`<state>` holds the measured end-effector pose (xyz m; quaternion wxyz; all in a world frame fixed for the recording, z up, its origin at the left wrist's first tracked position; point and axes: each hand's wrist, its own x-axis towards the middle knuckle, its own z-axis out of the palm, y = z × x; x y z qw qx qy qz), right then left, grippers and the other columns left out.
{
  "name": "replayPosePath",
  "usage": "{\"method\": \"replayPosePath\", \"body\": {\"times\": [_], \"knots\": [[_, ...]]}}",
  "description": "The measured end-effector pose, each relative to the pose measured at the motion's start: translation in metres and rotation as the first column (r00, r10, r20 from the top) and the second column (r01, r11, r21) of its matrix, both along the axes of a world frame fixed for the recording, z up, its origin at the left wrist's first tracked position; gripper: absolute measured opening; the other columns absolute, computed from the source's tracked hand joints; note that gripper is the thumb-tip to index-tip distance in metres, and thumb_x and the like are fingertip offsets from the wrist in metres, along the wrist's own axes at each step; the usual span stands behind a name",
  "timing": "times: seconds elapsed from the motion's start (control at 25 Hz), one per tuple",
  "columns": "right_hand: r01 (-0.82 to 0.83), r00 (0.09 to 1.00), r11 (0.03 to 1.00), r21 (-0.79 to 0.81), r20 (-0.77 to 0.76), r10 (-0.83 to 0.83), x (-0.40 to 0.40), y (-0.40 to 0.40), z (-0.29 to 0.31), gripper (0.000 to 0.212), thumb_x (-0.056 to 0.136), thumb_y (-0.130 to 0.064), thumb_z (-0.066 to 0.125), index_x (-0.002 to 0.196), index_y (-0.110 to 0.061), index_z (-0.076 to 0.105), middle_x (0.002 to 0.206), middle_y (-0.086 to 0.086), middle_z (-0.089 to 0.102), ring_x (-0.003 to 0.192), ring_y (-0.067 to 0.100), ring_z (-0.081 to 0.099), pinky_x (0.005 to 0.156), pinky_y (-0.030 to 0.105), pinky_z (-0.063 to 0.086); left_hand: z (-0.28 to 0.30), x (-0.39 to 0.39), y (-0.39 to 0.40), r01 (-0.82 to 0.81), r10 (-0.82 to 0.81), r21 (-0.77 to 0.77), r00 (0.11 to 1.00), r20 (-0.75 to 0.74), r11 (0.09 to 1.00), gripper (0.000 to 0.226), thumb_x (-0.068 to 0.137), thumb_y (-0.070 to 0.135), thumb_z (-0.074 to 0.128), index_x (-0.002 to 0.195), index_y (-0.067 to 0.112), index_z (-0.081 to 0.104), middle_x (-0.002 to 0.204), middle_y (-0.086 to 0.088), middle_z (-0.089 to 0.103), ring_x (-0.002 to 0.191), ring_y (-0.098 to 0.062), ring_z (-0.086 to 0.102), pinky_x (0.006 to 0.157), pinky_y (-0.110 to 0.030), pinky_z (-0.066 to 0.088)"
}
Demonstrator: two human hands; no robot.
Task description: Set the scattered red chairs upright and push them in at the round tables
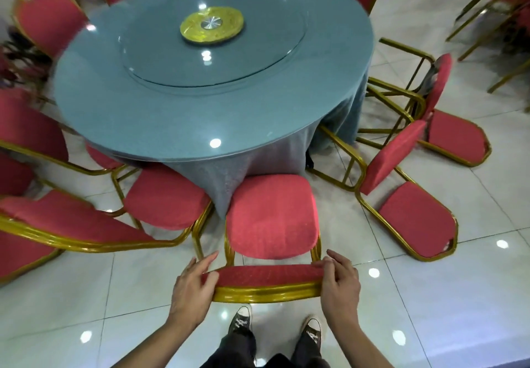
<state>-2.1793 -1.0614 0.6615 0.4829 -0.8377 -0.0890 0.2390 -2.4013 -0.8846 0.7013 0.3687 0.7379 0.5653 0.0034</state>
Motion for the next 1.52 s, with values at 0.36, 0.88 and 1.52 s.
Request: {"method": "replayPosePath", "body": {"times": [0.36,0.88,1.52], "knots": [[-0.204,0.978,0.979,0.005,0.048,0.204,0.101,0.038,0.012,0.037,0.101,-0.031,0.05,0.073,-0.036,0.074,0.112,-0.01,0.062,0.114,0.017,0.054,0.101,0.042,0.044,-0.008,0.073,-0.006,-0.202,0.198,0.059,0.978,0.061,0.978,0.045,0.101,0.044,0.04,0.143,0.034,0.052,0.146,-0.001,0.054,0.133,-0.022,0.047,0.113,-0.046,0.037],[-0.543,0.699,0.798,-0.26,0.386,0.601,0.146,0.044,0.013,0.051,0.101,-0.061,0.03,0.137,-0.036,0.056,0.139,-0.01,0.048,0.133,0.014,0.04,0.119,0.05,0.025,-0.011,0.108,-0.01,-0.013,0.01,0.303,1.0,0.013,0.953,0.064,0.093,0.063,0.01,0.148,0.046,0.038,0.156,0.011,0.038,0.15,-0.013,0.021,0.122,-0.043,0.0],[-0.496,0.7,0.806,-0.322,0.401,0.591,0.18,0.101,0.033,0.063,0.098,-0.059,0.016,0.144,-0.034,0.052,0.143,-0.002,0.049,0.132,0.022,0.038,0.115,0.047,0.028,-0.011,0.163,0.025,-0.168,0.107,0.462,0.982,0.155,0.871,0.063,0.091,0.056,0.034,0.147,0.031,0.049,0.148,0.003,0.052,0.14,-0.021,0.043,0.117,-0.047,0.031]]}}
